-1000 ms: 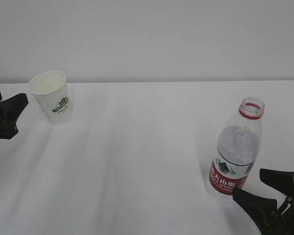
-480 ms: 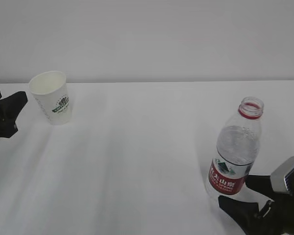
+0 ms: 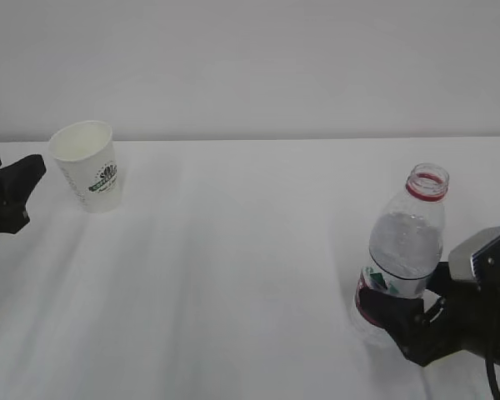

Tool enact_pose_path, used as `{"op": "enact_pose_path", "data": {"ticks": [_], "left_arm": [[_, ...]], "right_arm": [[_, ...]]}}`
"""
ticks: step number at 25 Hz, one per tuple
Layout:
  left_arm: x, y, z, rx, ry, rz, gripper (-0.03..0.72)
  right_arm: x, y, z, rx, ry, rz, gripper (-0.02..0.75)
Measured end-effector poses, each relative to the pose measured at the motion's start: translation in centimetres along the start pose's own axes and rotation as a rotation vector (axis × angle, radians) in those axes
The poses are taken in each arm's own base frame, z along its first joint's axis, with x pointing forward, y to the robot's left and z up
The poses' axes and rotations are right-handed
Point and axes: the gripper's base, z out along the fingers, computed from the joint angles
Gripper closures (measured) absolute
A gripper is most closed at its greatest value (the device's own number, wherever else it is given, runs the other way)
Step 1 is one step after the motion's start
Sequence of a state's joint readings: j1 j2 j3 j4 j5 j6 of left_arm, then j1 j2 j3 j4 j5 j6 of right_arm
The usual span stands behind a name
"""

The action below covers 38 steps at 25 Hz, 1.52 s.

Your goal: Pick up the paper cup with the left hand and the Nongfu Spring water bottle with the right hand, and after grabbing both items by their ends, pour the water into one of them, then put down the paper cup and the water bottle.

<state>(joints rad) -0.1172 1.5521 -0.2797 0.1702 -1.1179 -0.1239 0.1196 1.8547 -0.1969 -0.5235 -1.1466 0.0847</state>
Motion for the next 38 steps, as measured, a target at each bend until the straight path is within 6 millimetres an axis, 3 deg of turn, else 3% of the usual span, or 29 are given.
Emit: {"op": "enact_pose_path", "data": {"ticks": [12, 23, 38], "left_arm": [[-0.01, 0.05, 0.0, -0.005, -0.001, -0.003, 0.237], [-0.01, 0.05, 0.0, -0.005, -0.001, -0.003, 0.237], [-0.01, 0.05, 0.0, -0.005, -0.001, -0.003, 0.237]], "right_arm": [[-0.91, -0.49, 0.87, -0.005, -0.038, -0.002, 0.078], [-0.94, -0.51, 0.9, -0.005, -0.04, -0.001, 0.23], [-0.95, -0.55, 0.9, -0.001, -0.041, 0.001, 0.238]]}}
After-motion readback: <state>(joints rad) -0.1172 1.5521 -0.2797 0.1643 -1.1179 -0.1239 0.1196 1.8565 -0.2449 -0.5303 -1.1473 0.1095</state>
